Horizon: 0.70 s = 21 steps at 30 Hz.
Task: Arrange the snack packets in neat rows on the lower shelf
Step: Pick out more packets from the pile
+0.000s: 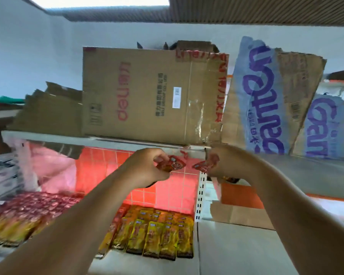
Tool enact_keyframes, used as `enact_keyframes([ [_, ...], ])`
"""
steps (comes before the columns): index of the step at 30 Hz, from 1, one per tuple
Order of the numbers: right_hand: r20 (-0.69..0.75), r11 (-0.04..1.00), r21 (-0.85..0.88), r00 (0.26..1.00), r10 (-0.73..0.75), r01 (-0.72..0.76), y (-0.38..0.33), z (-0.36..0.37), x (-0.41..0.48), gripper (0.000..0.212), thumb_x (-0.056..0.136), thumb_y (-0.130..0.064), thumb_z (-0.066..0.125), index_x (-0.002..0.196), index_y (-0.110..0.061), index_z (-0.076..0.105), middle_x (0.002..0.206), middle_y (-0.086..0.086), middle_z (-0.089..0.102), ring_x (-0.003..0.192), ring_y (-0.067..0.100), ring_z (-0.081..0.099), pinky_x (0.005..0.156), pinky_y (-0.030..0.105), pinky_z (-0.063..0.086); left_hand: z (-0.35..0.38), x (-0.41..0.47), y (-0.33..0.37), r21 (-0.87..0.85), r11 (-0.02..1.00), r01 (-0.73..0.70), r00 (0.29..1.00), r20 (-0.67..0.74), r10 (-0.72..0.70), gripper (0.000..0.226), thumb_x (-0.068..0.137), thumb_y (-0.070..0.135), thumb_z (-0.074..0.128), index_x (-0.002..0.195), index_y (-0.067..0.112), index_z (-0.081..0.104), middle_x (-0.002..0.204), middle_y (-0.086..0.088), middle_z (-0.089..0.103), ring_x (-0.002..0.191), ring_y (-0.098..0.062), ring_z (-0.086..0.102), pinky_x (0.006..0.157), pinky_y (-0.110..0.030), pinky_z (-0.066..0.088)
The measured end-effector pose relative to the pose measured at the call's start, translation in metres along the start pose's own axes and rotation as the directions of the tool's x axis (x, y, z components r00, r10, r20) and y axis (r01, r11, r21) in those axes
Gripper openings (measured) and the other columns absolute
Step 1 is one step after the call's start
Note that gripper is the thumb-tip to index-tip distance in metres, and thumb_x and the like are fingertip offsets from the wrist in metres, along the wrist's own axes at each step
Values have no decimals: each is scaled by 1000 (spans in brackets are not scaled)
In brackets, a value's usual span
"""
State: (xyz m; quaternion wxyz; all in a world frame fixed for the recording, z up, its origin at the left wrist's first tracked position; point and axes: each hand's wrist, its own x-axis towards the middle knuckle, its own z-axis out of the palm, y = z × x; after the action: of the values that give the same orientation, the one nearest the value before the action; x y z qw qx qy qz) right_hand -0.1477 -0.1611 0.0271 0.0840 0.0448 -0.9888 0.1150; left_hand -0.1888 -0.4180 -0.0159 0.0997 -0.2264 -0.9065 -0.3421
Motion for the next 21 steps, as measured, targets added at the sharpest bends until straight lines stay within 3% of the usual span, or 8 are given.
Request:
enact_keyframes([
  [3,26,999,6,999,-36,36,-58,26,24,22,72,-30,82,81,-22,64,83,-4,65,76,16,61,64,29,45,-30,-27,-60,-83,995,49,996,-68,-54,33,73,24,84,99,39,71,105,15,71,57,1,60,51,-18,42],
  [5,59,997,-9,996,-70,70,-96,48,40,24,71,-35,82,77,-25,61,84,-5,63,79,17,61,67,30,47,-45,-45,-97,-101,992,81,989,-115,-93,35,74,22,84,101,40,70,108,15,70,61,-6,63,50,-22,47],
  [9,80,991,78,990,-114,108,-157,103,61,26,71,-40,80,81,-28,59,90,-7,62,81,17,61,66,30,48,-63,-73,-161,-60,983,174,961,-208,-183,44,78,25,83,117,35,67,112,13,69,75,-1,64,56,-16,47],
  [12,102,976,190,987,-127,106,-185,144,72,26,75,-36,80,89,-25,60,95,-6,62,80,17,61,64,30,47,-65,-89,-199,-70,973,221,945,-230,-231,46,80,31,83,123,34,64,110,10,69,81,-4,67,62,-19,52],
  [15,96,948,303,986,-133,98,-202,187,80,25,78,-32,79,89,-22,58,91,-2,62,74,18,59,58,30,40,-58,-103,-230,-17,963,269,927,-266,-264,47,81,39,83,123,35,62,108,13,65,83,2,60,64,-10,42],
  [19,91,913,404,990,-107,62,-217,247,94,27,82,-31,78,91,-17,57,91,5,62,76,22,59,59,33,38,-36,-113,-274,-4,947,322,893,-331,-305,43,78,40,84,116,33,66,99,14,62,92,-11,60,80,-28,50],
  [21,80,914,401,992,-99,59,-227,278,102,29,81,-34,79,90,-19,56,91,3,60,78,19,57,61,33,41,-22,-118,-298,-1,932,362,874,-346,-340,39,77,39,84,112,35,67,95,15,62,92,-11,59,76,-22,47],
])
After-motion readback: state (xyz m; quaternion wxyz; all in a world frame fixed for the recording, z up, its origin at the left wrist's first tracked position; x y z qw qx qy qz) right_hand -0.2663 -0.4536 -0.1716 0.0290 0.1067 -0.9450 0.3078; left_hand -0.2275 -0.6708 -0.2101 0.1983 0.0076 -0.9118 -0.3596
